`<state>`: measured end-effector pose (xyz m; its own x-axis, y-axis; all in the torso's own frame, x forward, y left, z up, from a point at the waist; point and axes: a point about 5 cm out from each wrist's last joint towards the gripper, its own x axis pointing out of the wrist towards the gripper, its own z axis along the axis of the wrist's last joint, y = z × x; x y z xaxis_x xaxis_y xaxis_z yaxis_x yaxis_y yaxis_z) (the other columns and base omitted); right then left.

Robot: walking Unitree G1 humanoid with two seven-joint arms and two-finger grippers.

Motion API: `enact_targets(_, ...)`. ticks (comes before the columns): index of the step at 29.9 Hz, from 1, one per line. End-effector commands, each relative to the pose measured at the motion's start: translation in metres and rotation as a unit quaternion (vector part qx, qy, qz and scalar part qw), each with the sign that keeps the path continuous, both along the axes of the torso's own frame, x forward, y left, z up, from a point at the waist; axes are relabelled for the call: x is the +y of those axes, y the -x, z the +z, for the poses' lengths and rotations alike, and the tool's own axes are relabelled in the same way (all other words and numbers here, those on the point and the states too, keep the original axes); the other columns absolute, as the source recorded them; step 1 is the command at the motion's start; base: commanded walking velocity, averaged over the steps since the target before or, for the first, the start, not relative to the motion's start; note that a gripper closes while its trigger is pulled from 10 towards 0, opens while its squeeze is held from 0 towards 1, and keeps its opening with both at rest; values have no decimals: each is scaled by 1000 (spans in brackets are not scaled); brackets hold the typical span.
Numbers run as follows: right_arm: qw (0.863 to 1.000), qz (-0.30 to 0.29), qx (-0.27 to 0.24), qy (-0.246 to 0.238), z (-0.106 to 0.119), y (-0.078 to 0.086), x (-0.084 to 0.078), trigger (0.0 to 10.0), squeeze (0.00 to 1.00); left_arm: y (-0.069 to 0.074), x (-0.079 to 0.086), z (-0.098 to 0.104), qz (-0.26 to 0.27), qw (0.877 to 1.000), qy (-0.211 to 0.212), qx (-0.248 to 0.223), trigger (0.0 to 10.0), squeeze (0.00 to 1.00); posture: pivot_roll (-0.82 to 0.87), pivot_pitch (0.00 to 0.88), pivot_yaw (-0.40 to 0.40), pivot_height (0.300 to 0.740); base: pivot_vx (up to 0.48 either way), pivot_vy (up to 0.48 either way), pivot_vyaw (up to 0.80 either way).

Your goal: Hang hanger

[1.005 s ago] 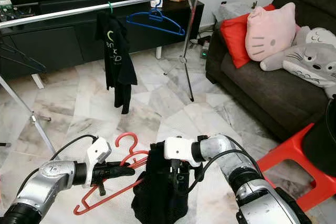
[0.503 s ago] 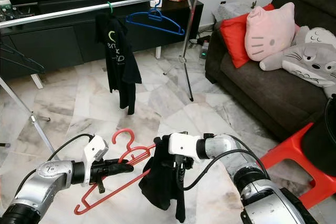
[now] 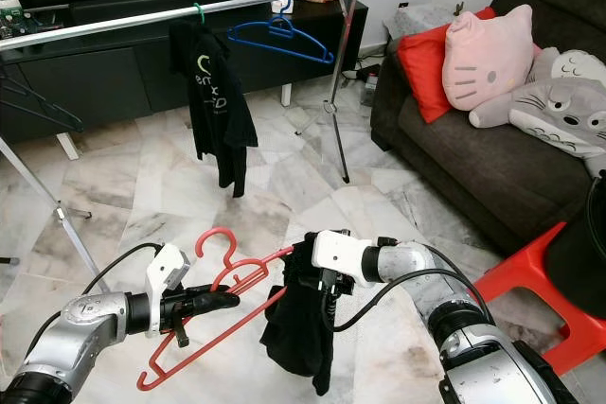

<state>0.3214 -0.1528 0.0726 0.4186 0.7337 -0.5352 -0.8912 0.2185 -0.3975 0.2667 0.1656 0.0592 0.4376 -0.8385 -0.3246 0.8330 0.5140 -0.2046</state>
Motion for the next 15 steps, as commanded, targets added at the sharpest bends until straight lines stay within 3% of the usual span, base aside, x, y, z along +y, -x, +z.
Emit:
enact_targets(1,1000,1,21,9,-7,4,-2,10000,0,-7,-4,17,2,999,34,-42,0,0,-31,0,-92,740,0,0,0)
enact_targets(9,1000,1,30,10,-10,5,0,10000,0,-5,-2,20,-1,998,38,-43,0,0,-28,0,-93,740,0,0,0)
enact_targets(15,994,47,78,-63,-6,12,12,10000,0,-5,-2,21,-3,998,40,-44,0,0,-24,0,-95,740,0,0,0)
